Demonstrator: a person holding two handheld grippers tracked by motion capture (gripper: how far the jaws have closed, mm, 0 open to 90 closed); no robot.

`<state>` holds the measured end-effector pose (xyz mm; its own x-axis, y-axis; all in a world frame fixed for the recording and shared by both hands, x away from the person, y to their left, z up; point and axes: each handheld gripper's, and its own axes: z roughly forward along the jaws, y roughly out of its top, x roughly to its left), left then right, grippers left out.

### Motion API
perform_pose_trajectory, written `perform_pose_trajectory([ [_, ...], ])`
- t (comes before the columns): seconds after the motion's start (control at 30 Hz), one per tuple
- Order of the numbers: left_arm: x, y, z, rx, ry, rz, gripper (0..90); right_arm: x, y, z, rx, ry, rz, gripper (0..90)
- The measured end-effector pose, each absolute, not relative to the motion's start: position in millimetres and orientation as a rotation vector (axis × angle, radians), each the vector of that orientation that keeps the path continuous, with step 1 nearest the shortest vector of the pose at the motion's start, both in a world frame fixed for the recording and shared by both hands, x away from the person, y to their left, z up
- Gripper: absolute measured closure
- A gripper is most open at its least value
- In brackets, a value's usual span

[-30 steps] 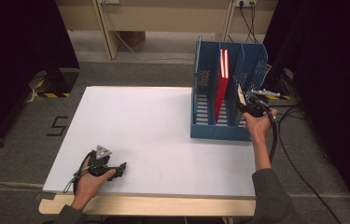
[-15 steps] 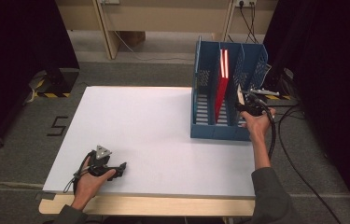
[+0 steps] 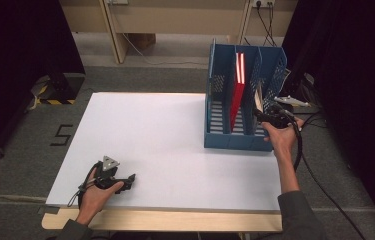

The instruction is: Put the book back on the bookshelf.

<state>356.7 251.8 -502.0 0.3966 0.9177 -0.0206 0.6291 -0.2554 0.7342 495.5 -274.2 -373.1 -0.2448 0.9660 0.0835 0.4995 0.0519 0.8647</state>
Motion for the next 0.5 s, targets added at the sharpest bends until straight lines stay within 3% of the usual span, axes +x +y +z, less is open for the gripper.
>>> perform_pose_trajectory([
  [0.5, 356.0, 252.2, -502.1, 1.985, 1.317, 0.550, 14.2, 440.7, -253.2, -385.4, 1.364, 1.886, 1.235, 40.9],
])
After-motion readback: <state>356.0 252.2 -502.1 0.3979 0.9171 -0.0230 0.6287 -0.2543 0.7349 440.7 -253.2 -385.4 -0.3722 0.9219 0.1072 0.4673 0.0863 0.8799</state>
